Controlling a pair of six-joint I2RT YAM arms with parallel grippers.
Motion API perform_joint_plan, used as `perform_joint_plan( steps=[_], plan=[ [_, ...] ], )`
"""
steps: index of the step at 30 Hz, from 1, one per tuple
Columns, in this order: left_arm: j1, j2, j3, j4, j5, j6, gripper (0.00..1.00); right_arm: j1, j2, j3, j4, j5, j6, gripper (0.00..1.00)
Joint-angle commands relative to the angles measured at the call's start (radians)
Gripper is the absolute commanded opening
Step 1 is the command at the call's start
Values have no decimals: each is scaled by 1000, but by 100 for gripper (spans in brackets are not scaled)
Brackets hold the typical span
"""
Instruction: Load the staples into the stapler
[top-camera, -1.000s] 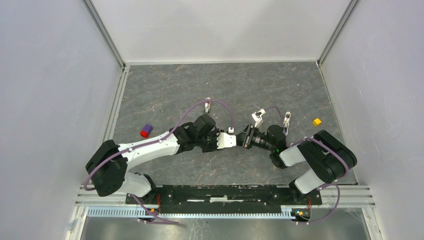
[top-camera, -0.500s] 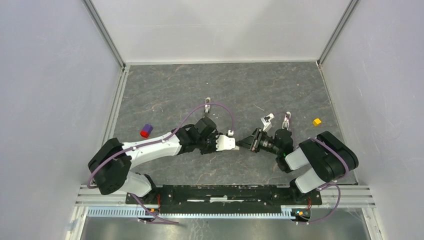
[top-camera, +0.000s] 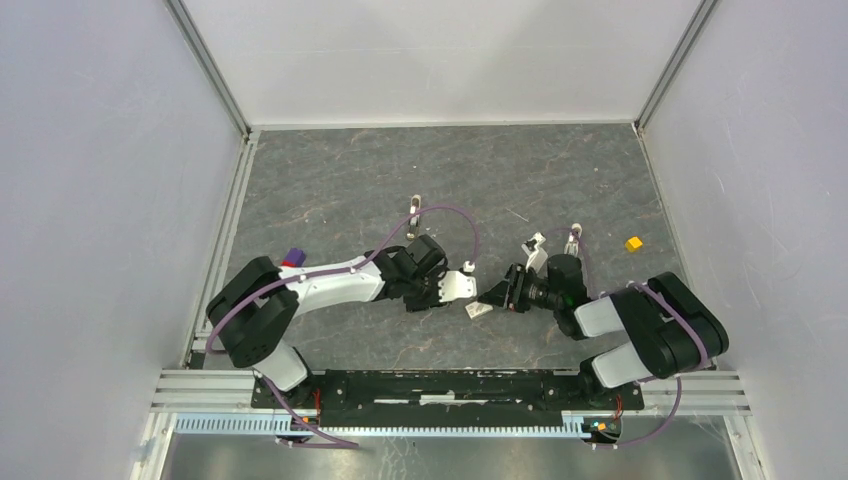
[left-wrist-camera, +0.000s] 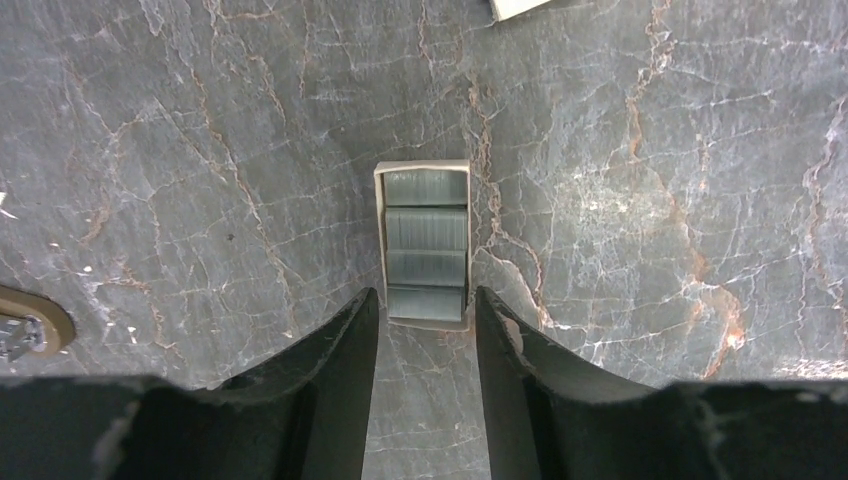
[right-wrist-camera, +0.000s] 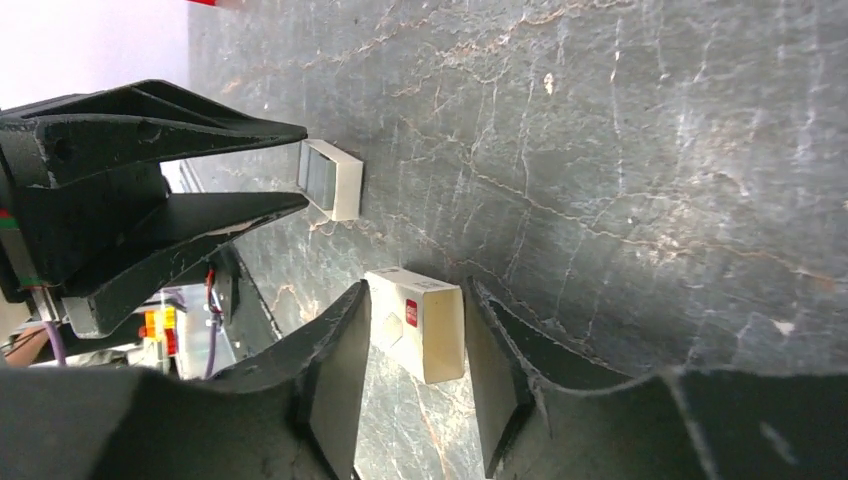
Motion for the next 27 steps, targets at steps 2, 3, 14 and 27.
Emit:
perform_joint_plan(
  steps=[2,3,14,27],
  plan=[
    [2,17,49,-30,17,-90,53,-5,-106,84,-295,116,-194,53],
    [2,8,45,-25,18,-100,56,-5,-131,104,-350,137,-215,56],
    [75,-343,16,123,-131,-260,100,82,-325,272,-643,396,-285,59],
    [121,-707,-8,-132,-614,-534,100,422,-252,408,-714,729,-208,51]
  ],
)
